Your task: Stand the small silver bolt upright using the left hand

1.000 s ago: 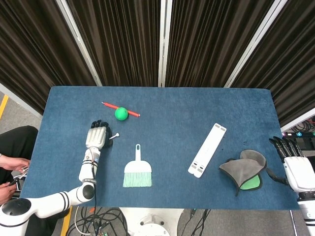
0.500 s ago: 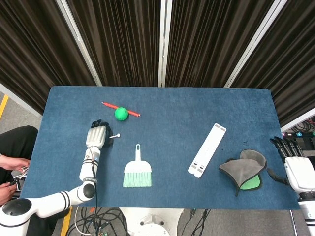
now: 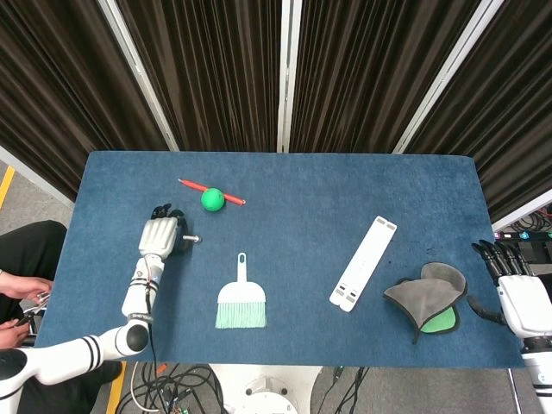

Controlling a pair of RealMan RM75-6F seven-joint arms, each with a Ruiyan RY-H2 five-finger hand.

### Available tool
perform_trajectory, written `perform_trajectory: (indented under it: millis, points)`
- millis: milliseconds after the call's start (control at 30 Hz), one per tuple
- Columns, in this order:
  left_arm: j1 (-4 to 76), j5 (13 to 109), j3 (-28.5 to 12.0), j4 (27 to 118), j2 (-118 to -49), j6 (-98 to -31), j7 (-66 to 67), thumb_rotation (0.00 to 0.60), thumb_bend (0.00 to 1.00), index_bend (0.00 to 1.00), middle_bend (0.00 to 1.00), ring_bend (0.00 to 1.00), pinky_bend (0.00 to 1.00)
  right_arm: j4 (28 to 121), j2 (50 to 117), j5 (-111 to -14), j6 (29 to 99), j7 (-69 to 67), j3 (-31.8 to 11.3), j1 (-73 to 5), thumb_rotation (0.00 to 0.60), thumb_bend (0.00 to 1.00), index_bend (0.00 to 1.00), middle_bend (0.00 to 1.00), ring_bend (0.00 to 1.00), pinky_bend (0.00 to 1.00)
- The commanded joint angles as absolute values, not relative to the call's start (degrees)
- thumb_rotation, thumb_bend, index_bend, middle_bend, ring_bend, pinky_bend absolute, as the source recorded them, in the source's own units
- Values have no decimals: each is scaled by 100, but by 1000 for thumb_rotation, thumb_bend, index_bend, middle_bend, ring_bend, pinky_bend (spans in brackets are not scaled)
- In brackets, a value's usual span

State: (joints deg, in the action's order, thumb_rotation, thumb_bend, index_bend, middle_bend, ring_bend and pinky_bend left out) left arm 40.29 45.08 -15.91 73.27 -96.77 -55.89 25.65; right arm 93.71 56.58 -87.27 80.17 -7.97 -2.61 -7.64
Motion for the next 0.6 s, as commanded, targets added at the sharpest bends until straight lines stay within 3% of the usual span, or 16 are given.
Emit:
perform_trajectory:
  millis: [33,600]
  points:
    - [4101,4452,-1575,7357,-9656,-5552,2674,600,454,576,211,32,0,9378,5653,-8726,8022,-790,-260,-760,600,162,85,71,0,0]
    - [4277,4406,-1559,7338,-9737,-5646,2812,600,453,540,205,32,0,9375,5640,-8709,8062,-817,-255,-718,600,162,84,76,0,0]
